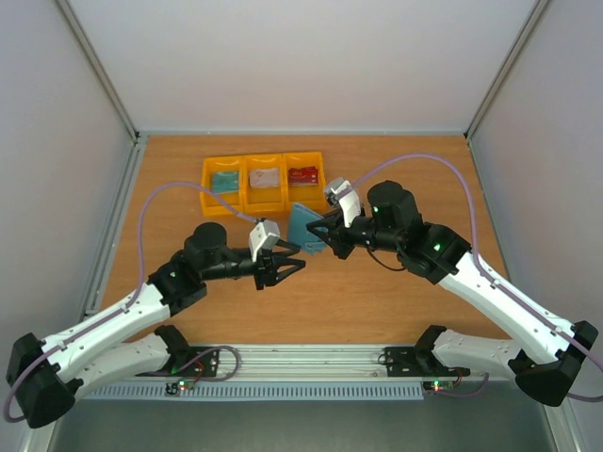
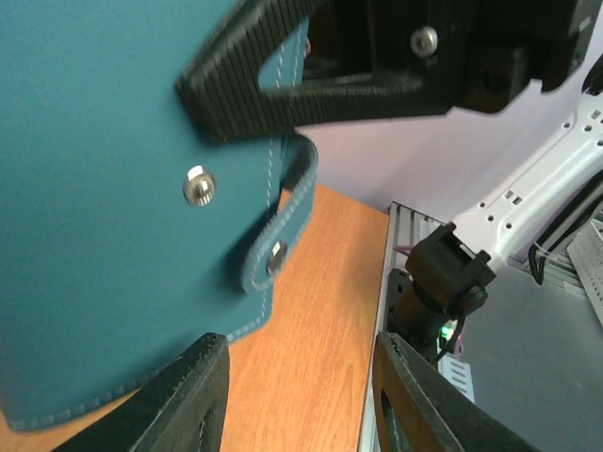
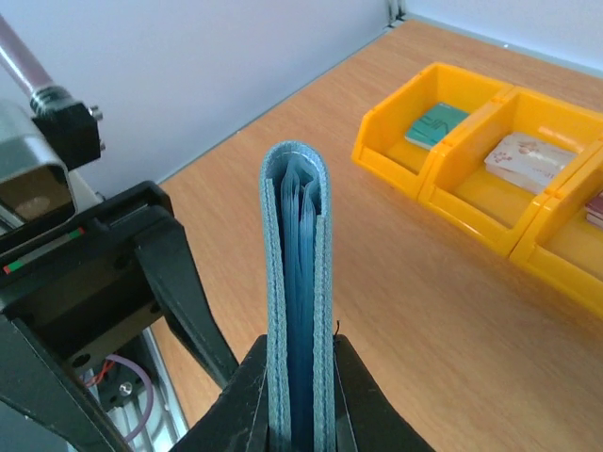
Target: Take the credit cards out of the card holder
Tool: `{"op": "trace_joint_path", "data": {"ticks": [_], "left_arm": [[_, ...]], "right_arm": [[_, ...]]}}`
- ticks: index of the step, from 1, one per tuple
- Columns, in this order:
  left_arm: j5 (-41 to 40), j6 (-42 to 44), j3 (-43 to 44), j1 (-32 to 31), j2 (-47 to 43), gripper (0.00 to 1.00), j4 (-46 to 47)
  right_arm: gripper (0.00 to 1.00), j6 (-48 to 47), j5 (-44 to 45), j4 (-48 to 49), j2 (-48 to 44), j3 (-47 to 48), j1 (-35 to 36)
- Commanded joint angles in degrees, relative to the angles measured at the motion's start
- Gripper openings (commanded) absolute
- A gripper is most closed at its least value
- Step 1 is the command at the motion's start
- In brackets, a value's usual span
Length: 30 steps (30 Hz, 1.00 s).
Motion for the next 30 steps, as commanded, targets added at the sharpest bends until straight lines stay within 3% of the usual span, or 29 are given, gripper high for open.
{"op": "trace_joint_path", "data": {"ticks": [1, 6, 9, 14, 15, 20, 25, 30], "left_arm": [[-1.85, -0.62, 3.31, -0.24, 2.01, 0.43, 4.31], [-2.04, -0.16, 5.3, -0.28, 4.59, 0.43, 5.0], [-1.01, 0.4, 5.9, -1.1, 5.09, 0.36, 5.26], [-2.3, -0.79, 5.9, -1.38, 4.78, 0.03, 4.96], [-2.1, -0.82, 5.92, -1.38, 4.51, 0.01, 4.92], [-2.66, 0.17, 6.73, -1.33, 2.35, 0.0, 1.92], [-5.67, 6.78, 7.99, -1.31, 0.42, 0.0, -6.04], [-3.58, 8.38, 7.65, -1.3, 1.06, 0.0, -5.85]], "right_arm": [[0.01, -0.12, -2.4, 1.94, -1.06, -0.04, -0.05], [0.01, -0.31, -4.81, 2.16, -1.58, -0.05, -0.08], [0.01, -0.31, -5.18, 2.57, -1.98, -0.35, -0.05], [0.01, -0.94, -5.48, 2.05, -2.29, -0.1, -0.08], [0.01, -1.19, -5.56, 1.96, -2.42, -0.1, -0.08], [0.01, -6.43, -6.31, -2.21, -3.51, -0.08, -0.14], [0.01, -12.91, -6.76, -9.55, -3.03, 1.09, -0.27], [0.01, -15.28, -14.48, -9.26, -2.3, 1.8, -0.25]]}}
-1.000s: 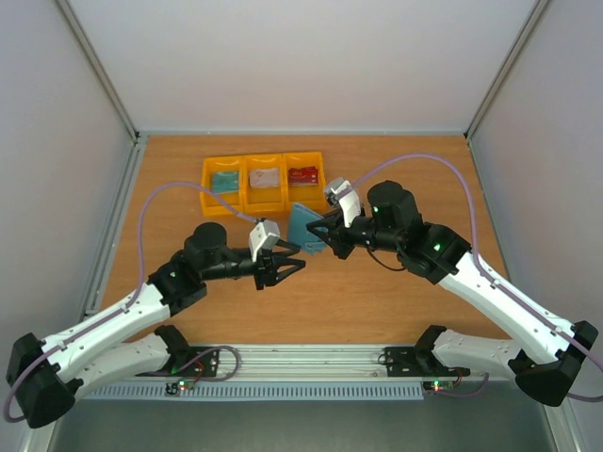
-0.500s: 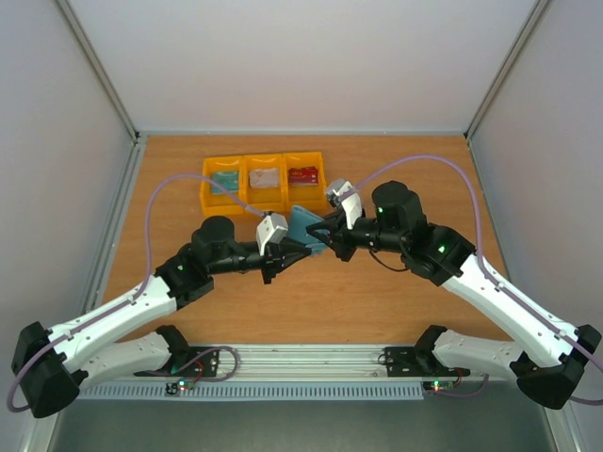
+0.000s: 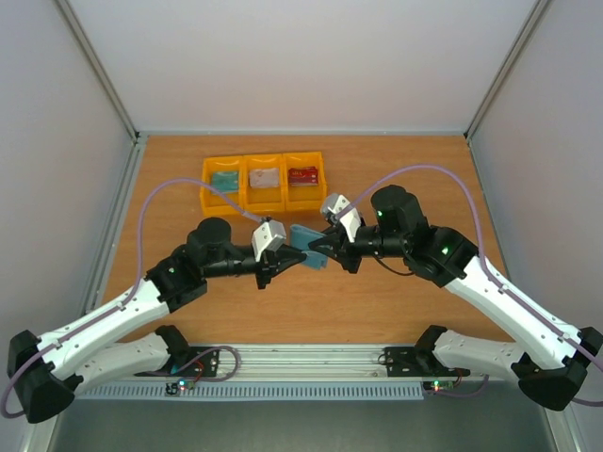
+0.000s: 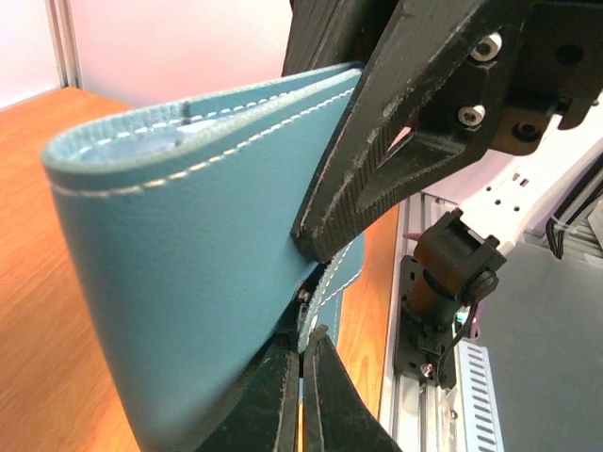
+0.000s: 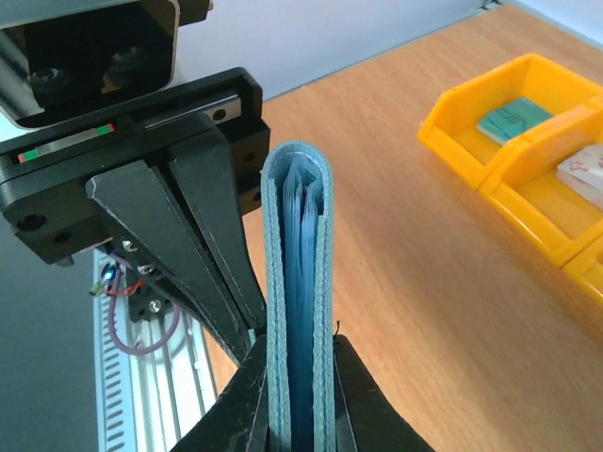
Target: Take the credit cards out of the card holder
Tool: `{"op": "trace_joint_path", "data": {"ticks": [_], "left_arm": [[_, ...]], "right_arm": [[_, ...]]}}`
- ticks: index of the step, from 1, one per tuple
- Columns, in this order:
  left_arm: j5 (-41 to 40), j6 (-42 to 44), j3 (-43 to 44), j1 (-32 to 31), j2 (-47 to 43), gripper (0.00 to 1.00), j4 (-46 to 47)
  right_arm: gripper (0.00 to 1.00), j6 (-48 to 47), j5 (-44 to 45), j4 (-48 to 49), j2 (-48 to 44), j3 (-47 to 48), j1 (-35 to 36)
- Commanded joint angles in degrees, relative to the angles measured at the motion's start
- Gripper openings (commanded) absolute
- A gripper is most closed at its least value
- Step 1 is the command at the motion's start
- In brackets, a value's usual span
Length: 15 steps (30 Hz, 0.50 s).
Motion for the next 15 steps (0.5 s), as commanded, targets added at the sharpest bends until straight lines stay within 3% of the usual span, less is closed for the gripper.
{"op": "trace_joint_path", "data": {"ticks": [1, 15], "left_arm": [[-0.26, 2.47, 1.21, 0.23, -0.26, 0.0, 0.78], [-3.38, 2.09, 1.21, 0.2, 1.09, 0.0, 2.79]], "right_arm": [[0.01, -4.49, -7.36, -2.35, -0.24, 1.58, -0.06], [0.01, -4.72, -16.52, -0.13, 1.46, 1.05, -0.01]]}}
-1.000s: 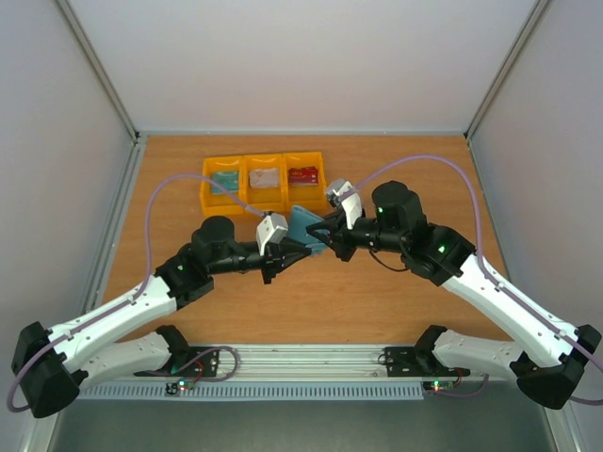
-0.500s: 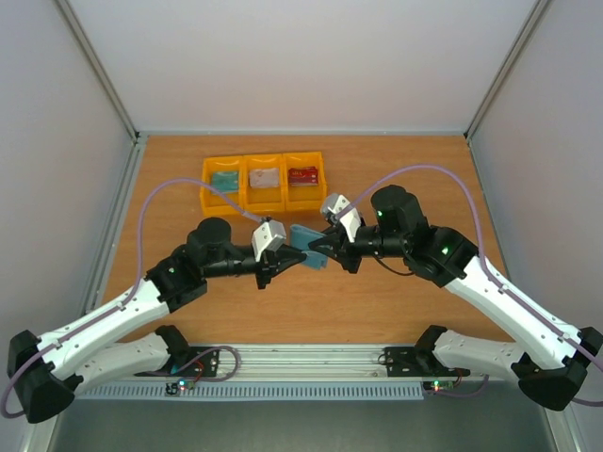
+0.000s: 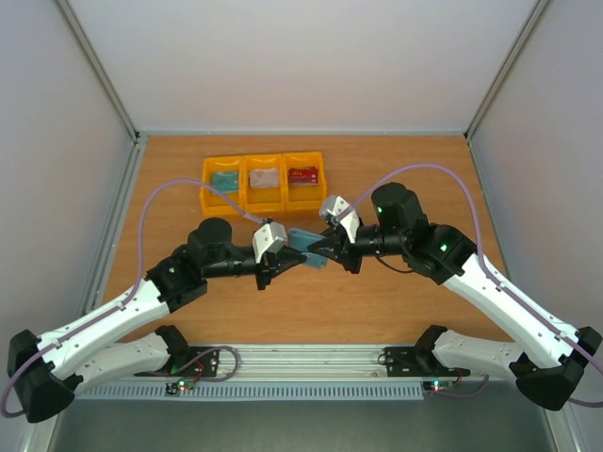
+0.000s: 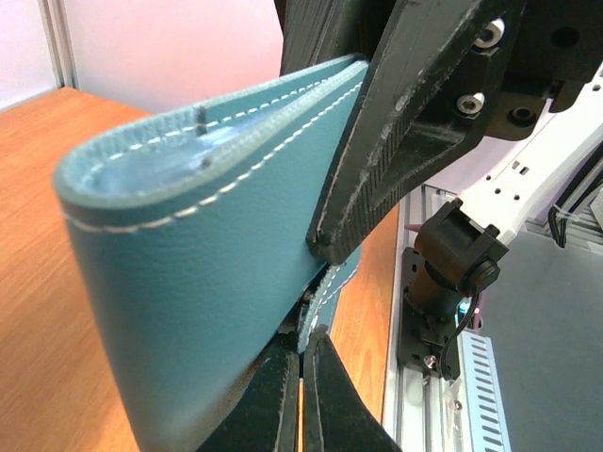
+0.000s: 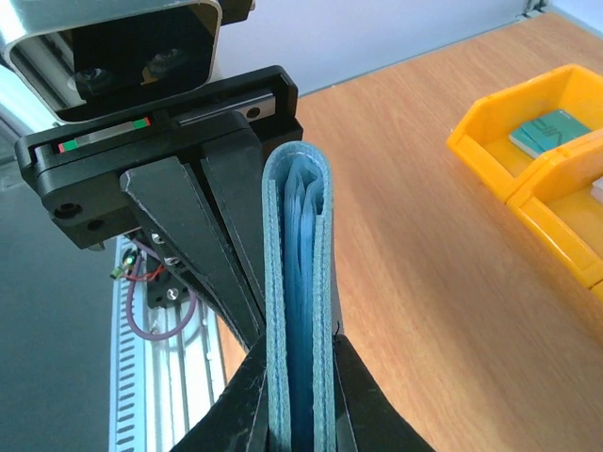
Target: Take the credit cards out of the card holder
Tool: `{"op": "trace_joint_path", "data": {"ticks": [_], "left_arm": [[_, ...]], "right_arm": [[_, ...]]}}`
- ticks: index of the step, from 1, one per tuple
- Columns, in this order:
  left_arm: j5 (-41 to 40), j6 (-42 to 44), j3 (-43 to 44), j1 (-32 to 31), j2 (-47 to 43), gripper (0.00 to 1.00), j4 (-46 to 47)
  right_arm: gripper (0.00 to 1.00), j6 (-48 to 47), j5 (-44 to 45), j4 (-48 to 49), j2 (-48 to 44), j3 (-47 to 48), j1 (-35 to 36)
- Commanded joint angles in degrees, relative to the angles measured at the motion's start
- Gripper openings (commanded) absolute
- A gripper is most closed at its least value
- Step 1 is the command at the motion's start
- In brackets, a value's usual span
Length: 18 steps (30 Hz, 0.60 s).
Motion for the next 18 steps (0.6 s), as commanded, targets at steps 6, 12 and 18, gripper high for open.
{"op": "trace_joint_path", "data": {"ticks": [6, 12, 18], "left_arm": [[-6.49, -0.87, 1.09, 0.44, 0.33, 0.0, 4.92], [-5.94, -10.57, -3.13, 0.52, 1.2, 0.0, 1.3], [-6.39, -27.96, -11.03, 0.56, 8.57, 0.0, 6.33]], "right_arm": [[0.01, -2.11, -14.87, -2.61, 2.21, 1.47, 0.9], [0.01, 5.43, -13.21, -3.32, 5.22, -1.47, 0.88], [0.01, 16.44, -13.27, 3.52, 9.05, -10.4, 0.28]]}}
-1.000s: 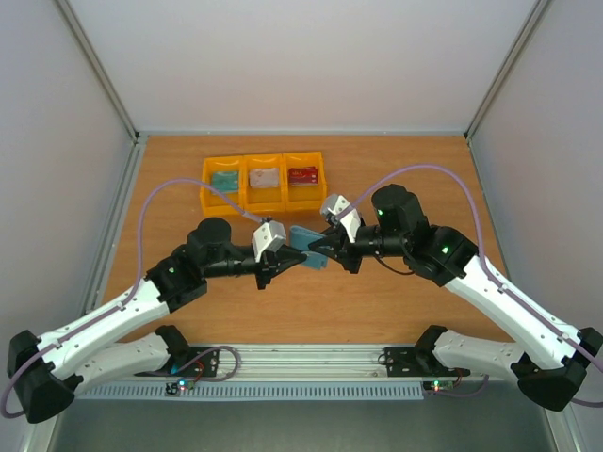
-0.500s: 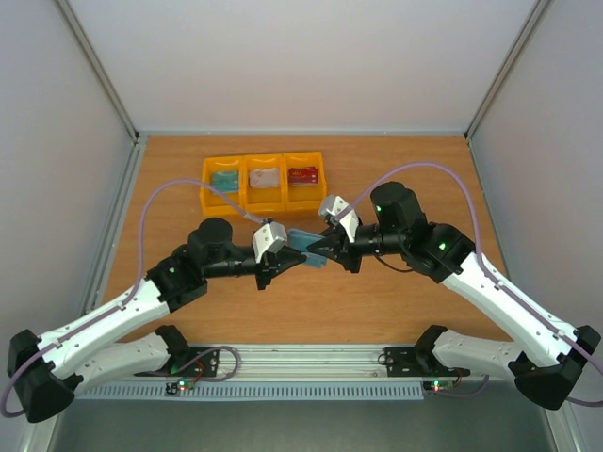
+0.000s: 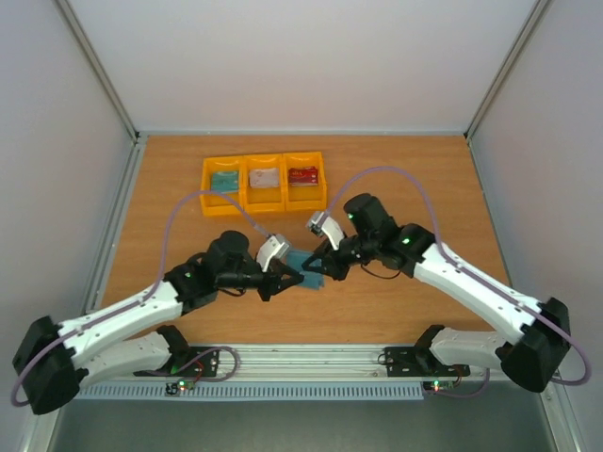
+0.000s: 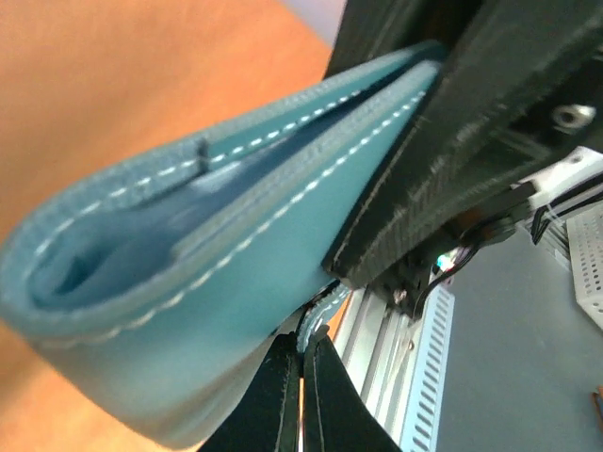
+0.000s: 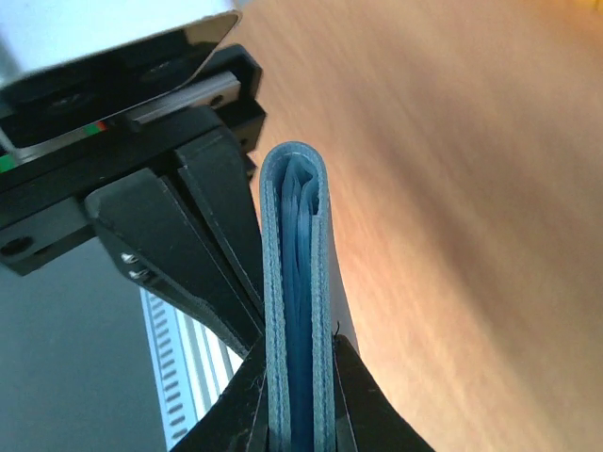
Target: Take the credit cards out of the card holder
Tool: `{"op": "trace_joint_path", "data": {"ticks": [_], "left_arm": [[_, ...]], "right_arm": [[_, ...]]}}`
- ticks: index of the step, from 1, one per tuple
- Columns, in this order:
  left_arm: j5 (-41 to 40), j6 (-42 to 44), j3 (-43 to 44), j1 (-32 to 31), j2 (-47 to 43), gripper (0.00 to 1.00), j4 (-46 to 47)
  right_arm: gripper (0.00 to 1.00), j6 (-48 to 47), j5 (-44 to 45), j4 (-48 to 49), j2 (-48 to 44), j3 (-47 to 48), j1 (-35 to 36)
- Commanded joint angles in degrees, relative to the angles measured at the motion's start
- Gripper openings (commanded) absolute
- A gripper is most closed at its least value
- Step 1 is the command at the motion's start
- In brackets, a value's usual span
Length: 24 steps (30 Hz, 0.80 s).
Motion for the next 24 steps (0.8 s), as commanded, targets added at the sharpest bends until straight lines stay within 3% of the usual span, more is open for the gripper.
{"op": "trace_joint_path", "data": {"ticks": [1, 6, 11, 16, 21, 24], "left_arm": [[-5.25, -14.16, -4.81, 0.75, 7.84, 0.0, 9.45], [-3.15, -19.72, -7.93, 0.79, 15.04, 0.0, 21.37], [-5.51, -21.08, -9.69, 2.63, 18.96, 0.0, 19.92], [-2.53, -22.08, -9.46, 4.72, 24.38, 0.0, 22.92], [-0.85, -25.13, -9.9, 7.98, 29.49, 0.0, 24.8], [0.61, -25.16, -8.45, 8.22, 32.24, 0.0, 24.76]], "right_arm": [[0.01, 10.14, -9.79, 3.77, 2.9, -4.86, 0.59], [0.02, 11.16, -15.46, 8.02, 9.18, -7.84, -1.67], [0.1, 12.98, -21.25, 15.34, 12.89, -13.45, -5.49], [0.1, 13.97, -25.25, 22.6, 20.92, -14.12, -5.96], [0.13, 10.41, -25.08, 20.68, 26.59, -13.8, -7.08], [0.21, 10.68, -24.88, 21.09, 28.48, -13.63, -7.29]]}}
